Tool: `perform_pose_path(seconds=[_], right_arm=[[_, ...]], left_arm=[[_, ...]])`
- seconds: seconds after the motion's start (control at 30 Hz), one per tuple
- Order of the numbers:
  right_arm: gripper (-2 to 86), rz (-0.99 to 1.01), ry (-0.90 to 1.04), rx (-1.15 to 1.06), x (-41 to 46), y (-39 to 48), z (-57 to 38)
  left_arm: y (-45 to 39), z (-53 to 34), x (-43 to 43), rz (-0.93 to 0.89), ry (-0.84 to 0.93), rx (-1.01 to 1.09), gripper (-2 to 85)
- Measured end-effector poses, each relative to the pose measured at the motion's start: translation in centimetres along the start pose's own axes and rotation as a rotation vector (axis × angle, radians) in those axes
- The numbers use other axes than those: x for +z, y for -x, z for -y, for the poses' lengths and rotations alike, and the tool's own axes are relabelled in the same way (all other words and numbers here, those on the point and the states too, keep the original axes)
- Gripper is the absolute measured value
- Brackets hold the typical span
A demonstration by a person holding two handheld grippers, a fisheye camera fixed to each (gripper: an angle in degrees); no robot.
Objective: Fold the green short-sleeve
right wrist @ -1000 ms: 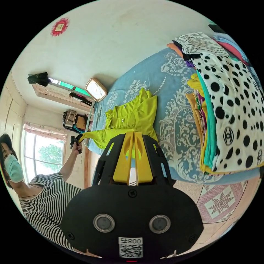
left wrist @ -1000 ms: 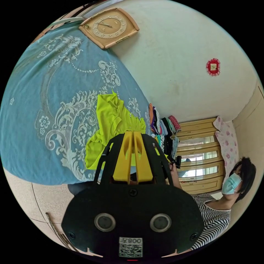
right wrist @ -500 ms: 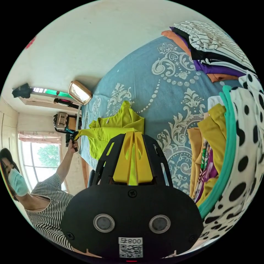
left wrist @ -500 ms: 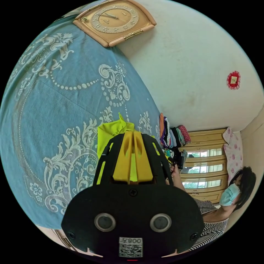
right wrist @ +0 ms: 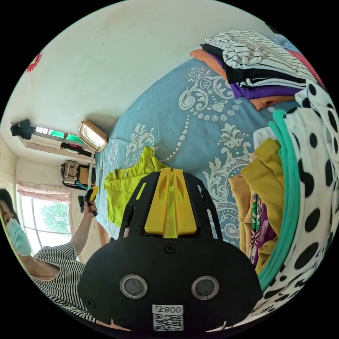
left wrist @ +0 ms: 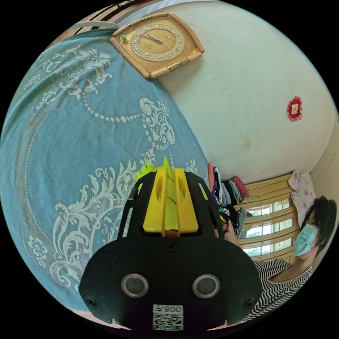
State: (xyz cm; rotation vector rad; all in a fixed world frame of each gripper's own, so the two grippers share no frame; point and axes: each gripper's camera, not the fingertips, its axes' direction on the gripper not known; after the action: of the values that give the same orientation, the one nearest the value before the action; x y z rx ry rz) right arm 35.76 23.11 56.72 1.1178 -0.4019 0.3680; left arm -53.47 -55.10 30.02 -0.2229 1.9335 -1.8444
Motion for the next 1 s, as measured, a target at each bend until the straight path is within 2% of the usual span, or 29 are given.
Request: perform_pose_path(seconds=[0.1, 0.2, 0.33, 0.43, 0.5, 0.73, 0.87, 1.0], right_arm=[[2.4, -0.087, 0.000, -0.113, 1.3, 4.1, -1.2], [3.0, -0.263, 0.088, -0.337, 5.4, 10.6, -2.7], [1.3, -0.493, 0.192, -0.670, 12.4, 18.8, -5.2], [0.1, -0.532, 0.241, -0.800, 15.9, 22.0, -5.9], [-0.1, -0.552, 0.277, -0.812, 17.6, 22.8, -5.8], [-0.4, -0.640, 0.214, -0.791, 19.6, 24.6, -4.2], [-0.4, -0.743, 0.150, -0.790, 20.2, 25.7, -2.3], [-0.4, -0.711, 0.102, -0.731, 19.4, 26.3, -0.7]], left_arm=[[-1.6, -1.9, 5.1, -0.011, 0.162, 0.070, 2.5], [-2.7, -2.7, 11.0, 0.053, 0.324, 0.135, 2.2], [-4.3, -2.2, 16.6, 0.175, 0.419, 0.218, 1.3], [-5.2, -1.3, 19.6, 0.223, 0.441, 0.250, 0.8], [-5.9, -0.7, 21.4, 0.281, 0.452, 0.292, 0.6], [-7.5, 1.3, 24.4, 0.352, 0.429, 0.386, 0.3], [-8.5, 3.4, 25.4, 0.376, 0.373, 0.409, 0.2], [-9.5, 4.8, 24.7, 0.350, 0.268, 0.420, 0.2]])
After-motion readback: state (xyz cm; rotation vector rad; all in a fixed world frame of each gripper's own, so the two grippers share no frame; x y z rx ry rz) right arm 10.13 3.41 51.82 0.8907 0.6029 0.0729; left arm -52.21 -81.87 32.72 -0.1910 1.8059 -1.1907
